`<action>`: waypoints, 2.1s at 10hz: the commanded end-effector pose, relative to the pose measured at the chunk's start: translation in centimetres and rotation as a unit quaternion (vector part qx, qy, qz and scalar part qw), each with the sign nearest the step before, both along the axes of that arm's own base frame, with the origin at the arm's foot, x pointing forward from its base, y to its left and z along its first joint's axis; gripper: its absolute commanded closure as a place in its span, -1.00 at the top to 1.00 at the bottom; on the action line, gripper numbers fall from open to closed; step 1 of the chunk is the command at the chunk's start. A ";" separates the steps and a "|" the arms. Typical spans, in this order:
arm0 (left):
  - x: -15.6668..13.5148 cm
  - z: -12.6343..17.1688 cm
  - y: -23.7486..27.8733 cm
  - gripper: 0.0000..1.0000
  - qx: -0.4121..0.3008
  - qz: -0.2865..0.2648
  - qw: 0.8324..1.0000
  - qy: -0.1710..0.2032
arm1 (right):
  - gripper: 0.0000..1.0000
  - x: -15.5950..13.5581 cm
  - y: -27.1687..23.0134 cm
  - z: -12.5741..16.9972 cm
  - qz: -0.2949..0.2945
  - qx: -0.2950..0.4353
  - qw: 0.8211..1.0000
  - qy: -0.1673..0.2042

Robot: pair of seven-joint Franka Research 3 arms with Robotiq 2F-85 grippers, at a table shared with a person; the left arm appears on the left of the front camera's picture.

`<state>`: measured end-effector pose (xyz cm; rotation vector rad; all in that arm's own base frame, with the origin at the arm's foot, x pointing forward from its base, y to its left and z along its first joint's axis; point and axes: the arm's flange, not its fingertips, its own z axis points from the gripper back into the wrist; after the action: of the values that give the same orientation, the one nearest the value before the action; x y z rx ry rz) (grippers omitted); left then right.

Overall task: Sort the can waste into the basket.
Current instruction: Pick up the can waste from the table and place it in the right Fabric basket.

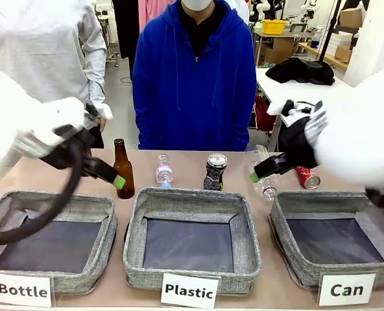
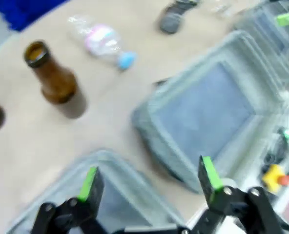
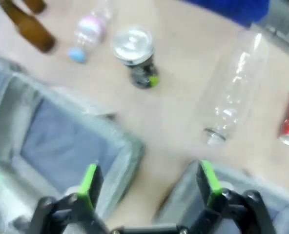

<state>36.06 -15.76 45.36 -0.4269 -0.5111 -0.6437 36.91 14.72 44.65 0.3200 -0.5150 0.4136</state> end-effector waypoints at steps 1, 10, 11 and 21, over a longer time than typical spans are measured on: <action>-2.4 3.4 7.6 1.00 -0.092 -0.019 0.994 0.061 | 1.00 -2.9 -4.9 4.0 -0.002 0.092 0.993 0.075; -7.0 -2.5 34.9 1.00 -0.494 0.244 0.828 0.105 | 1.00 -14.0 -32.8 0.7 -0.216 0.433 0.873 0.058; -7.3 -3.4 35.6 1.00 -0.516 0.248 0.815 0.088 | 1.00 -14.6 -34.4 -0.4 -0.244 0.451 0.857 0.054; -6.9 -3.6 37.8 1.00 -0.524 0.273 0.801 0.097 | 1.00 -12.8 -34.1 4.2 -0.324 0.342 0.876 0.102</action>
<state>29.25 21.85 41.78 -1.3223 -0.7237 0.3462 23.62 -21.33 46.95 0.9578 -0.5586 -0.4526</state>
